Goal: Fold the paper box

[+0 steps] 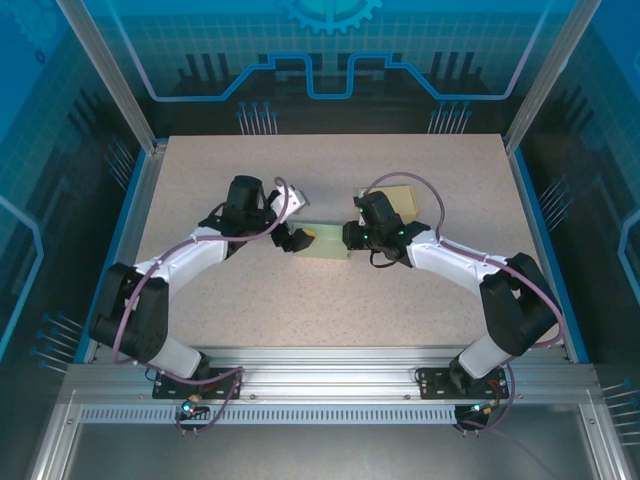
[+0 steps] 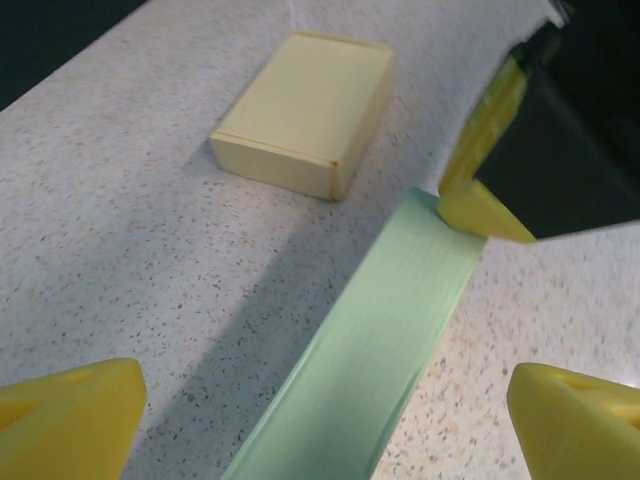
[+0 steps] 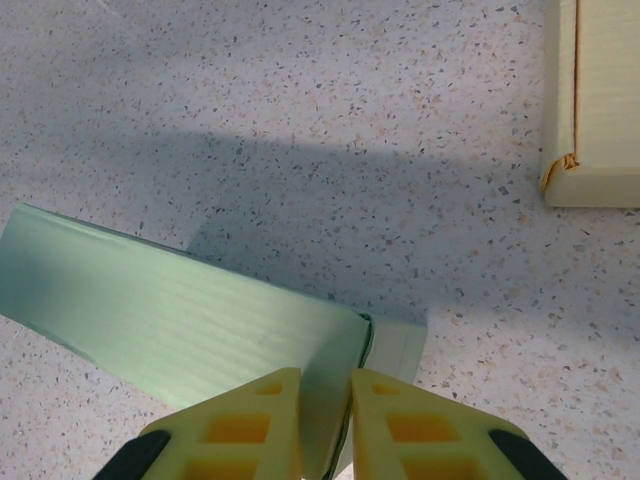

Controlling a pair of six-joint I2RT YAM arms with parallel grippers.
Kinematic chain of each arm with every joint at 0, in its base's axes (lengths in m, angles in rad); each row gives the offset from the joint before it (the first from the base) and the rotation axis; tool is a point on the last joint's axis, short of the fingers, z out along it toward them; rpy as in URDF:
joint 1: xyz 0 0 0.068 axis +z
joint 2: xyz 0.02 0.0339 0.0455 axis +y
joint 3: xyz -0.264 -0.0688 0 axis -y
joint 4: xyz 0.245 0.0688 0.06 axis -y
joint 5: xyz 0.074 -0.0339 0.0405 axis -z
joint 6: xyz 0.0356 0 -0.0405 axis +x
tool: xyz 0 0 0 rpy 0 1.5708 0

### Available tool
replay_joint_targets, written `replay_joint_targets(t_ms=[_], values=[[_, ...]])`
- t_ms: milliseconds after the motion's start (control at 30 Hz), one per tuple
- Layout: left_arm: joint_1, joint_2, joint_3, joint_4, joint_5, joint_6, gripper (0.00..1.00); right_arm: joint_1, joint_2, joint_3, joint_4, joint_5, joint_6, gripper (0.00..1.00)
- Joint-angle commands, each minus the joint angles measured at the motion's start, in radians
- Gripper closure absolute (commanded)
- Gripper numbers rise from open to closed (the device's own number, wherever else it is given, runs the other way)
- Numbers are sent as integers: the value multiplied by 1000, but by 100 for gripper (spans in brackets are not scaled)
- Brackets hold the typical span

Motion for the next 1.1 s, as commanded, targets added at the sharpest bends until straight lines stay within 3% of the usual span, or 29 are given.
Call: replay_joint_targets(t_ms=[0,500,800,967,1067], values=[[-21,41,99,-224,48,226,4,3,55,-19,-160,22,-18,81],[-75,197,244,-352,-140,354,4,8,52,2,-181,8,-24,80],[-100,247,266,-371,-239,402,22,12,2,-1,-195,17,-37,70],[-112,246,255,-353,-258,411,46,13,-20,-1,-204,25,-43,65],[-116,234,237,-325,-276,416,50,11,-54,-3,-216,41,-45,59]])
